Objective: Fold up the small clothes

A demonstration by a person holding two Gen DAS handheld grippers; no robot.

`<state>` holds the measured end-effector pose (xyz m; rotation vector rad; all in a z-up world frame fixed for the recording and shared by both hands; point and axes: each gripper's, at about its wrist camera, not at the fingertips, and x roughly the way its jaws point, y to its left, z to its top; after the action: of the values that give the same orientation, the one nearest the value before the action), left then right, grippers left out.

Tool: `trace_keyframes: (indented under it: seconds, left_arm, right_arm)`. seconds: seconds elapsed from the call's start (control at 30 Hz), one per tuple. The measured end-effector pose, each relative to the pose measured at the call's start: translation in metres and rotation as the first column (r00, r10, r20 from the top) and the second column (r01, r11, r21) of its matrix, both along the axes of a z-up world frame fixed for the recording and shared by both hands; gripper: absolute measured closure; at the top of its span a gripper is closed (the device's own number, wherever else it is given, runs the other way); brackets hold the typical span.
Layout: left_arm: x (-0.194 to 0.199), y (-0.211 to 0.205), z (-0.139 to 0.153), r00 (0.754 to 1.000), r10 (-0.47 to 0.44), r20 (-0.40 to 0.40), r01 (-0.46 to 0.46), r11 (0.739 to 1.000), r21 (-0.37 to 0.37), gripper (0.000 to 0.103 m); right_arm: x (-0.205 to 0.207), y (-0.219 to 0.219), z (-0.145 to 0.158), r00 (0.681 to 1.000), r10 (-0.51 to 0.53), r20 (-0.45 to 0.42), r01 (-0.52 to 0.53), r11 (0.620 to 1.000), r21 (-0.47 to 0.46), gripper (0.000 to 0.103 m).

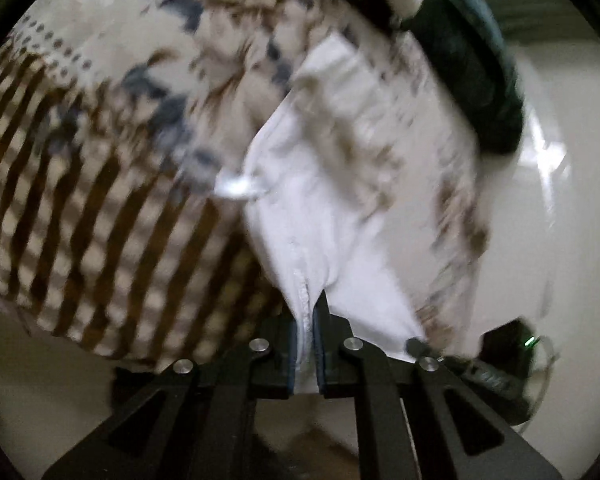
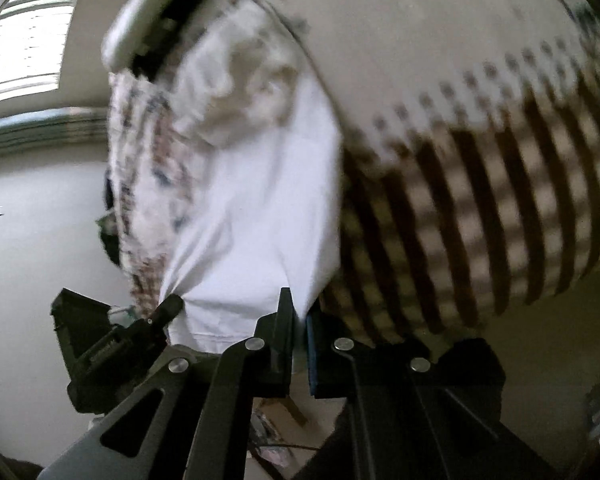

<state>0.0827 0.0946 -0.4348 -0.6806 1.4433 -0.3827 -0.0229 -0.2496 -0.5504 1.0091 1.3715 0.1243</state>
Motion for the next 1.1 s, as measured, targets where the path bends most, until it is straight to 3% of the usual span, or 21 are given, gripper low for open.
trace_keyframes:
  seconds: [0.1, 0.2, 0.37, 0.43, 0.47, 0.5, 0.57, 0.63, 0.67, 0.7, 0.8, 0.93, 1.0, 1.1]
  left_arm:
    - [0.038, 0.001, 0.017, 0.992, 0.121, 0.03, -0.117, 0.988, -0.097, 0.098]
    - [0.086, -0.013, 0.021, 0.982, 0.17, 0.078, -0.158, 0.978, -0.138, 0.098]
    - [0.171, -0.026, 0.002, 0.976, 0.202, 0.084, -0.188, 0.971, -0.146, 0.098]
    - [0.213, -0.028, -0.017, 0.975, 0.213, 0.058, -0.199, 0.963, -0.183, 0.095]
    - [0.226, -0.027, -0.027, 0.976, 0.216, 0.039, -0.204, 0.958, -0.204, 0.084]
    - [0.243, -0.023, -0.034, 0.974, 0.228, 0.015, -0.219, 0.952, -0.214, 0.064]
    - [0.25, -0.012, -0.033, 0.966, 0.257, 0.039, -0.238, 0.935, -0.262, 0.042]
    - [0.254, 0.0, -0.03, 0.965, 0.251, 0.072, -0.228, 0.945, -0.236, 0.041]
    - [0.253, 0.003, -0.031, 0.968, 0.235, 0.085, -0.214, 0.955, -0.208, 0.041]
    - [0.254, 0.003, -0.03, 0.972, 0.217, 0.094, -0.198, 0.964, -0.178, 0.041]
    - [0.256, -0.012, -0.04, 0.992, 0.053, 0.118, -0.049, 0.998, -0.034, 0.041]
    - [0.257, -0.05, -0.061, 0.977, -0.194, 0.092, 0.184, 0.977, 0.107, 0.041]
    - [0.262, -0.065, -0.069, 0.966, -0.243, 0.091, 0.231, 0.964, 0.129, 0.041]
    - [0.285, -0.08, -0.082, 0.967, -0.244, 0.072, 0.231, 0.961, 0.154, 0.041]
  right_arm:
    - [0.04, -0.017, 0.03, 0.998, 0.017, 0.067, -0.015, 1.0, -0.025, 0.098]
    - [0.084, -0.037, 0.046, 0.993, 0.001, 0.116, 0.003, 0.999, -0.037, 0.098]
    - [0.181, -0.065, 0.046, 0.983, -0.089, 0.159, 0.096, 0.995, -0.036, 0.098]
    - [0.224, -0.071, 0.035, 0.979, -0.122, 0.161, 0.128, 0.991, -0.026, 0.097]
    - [0.241, -0.072, 0.03, 0.978, -0.132, 0.16, 0.138, 0.99, -0.028, 0.097]
    - [0.256, -0.074, 0.024, 0.977, -0.143, 0.16, 0.148, 0.989, -0.022, 0.097]
    - [0.282, -0.084, 0.011, 0.977, -0.169, 0.133, 0.166, 0.986, 0.034, 0.091]
    - [0.291, -0.092, 0.009, 0.972, -0.189, 0.138, 0.183, 0.981, 0.059, 0.072]
    - [0.288, -0.094, 0.01, 0.968, -0.193, 0.159, 0.19, 0.981, 0.036, 0.055]
    - [0.284, -0.097, 0.013, 0.965, -0.193, 0.177, 0.196, 0.981, 0.003, 0.048]
    - [0.278, -0.099, 0.011, 0.979, -0.139, 0.148, 0.154, 0.983, -0.1, 0.045]
    - [0.289, -0.086, -0.02, 0.998, -0.013, 0.053, 0.023, 0.983, -0.184, 0.045]
    - [0.299, -0.079, -0.036, 1.0, 0.012, 0.002, -0.011, 0.978, -0.209, 0.045]
    - [0.322, -0.069, -0.053, 1.0, 0.025, -0.019, -0.029, 0.975, -0.221, 0.045]
